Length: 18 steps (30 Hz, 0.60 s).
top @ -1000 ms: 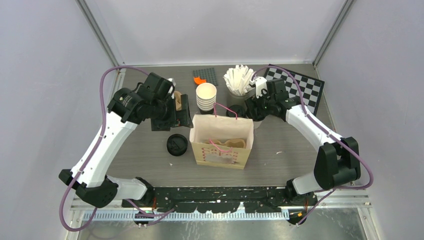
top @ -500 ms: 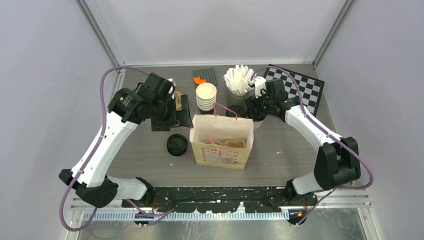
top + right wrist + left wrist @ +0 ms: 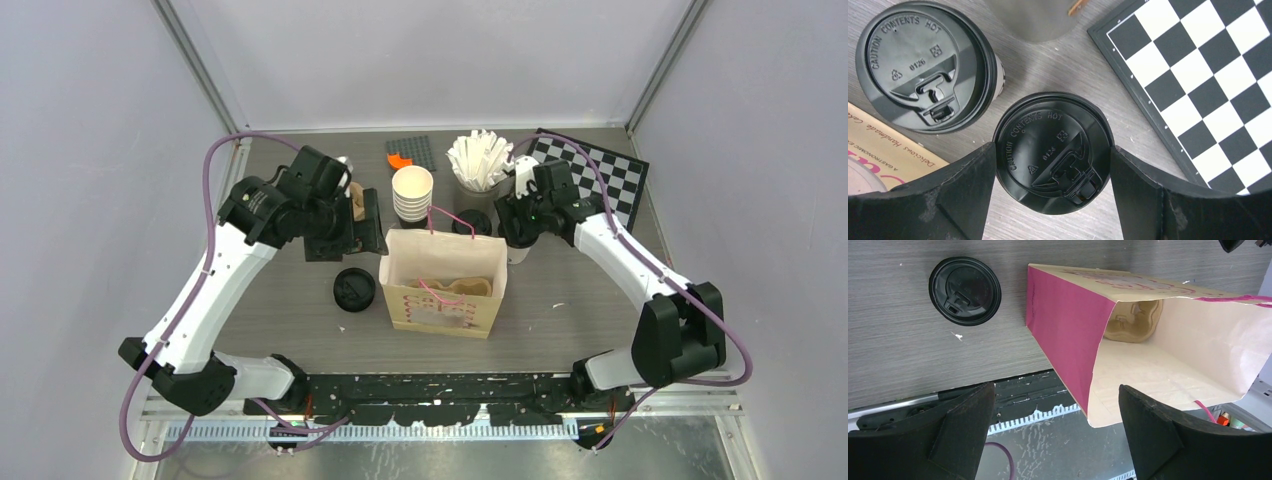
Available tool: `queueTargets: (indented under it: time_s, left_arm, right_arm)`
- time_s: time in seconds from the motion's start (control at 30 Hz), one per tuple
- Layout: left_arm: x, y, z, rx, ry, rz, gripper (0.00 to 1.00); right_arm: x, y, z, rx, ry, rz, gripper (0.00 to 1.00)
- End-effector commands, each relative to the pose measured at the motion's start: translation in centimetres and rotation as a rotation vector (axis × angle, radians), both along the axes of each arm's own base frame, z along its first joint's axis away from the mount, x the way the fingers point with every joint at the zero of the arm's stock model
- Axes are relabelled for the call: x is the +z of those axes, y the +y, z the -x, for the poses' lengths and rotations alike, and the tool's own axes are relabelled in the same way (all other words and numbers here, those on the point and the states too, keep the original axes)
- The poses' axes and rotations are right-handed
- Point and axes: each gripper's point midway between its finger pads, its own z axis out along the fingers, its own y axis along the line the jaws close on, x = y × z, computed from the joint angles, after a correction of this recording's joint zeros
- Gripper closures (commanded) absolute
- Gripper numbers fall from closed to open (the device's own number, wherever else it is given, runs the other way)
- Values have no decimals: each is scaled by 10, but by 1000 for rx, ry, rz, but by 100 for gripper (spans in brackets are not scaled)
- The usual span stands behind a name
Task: Pack the takeout coffee
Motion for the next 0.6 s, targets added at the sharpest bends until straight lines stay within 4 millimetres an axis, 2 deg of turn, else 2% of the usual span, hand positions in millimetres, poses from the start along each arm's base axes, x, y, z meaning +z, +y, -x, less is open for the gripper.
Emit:
queueTargets:
  time_s: [0.0,0.33,0.47,0.57]
  left_arm:
    - [11,-4,-3,0,-45,44,5]
    - [6,-11,-3,-19,-25,66,6]
    - [7,-12,-3,-22,-27,71,6]
    - [10,-12,-4,-19,-38,77,7]
  right_arm:
    - [15,-9,15,-61,-11,-5,30]
    - [12,-18,44,-127,28,-32,30]
    - [5,-19,49,-134,53,-34,30]
    - [8,-21,48,-139,49,-22,30]
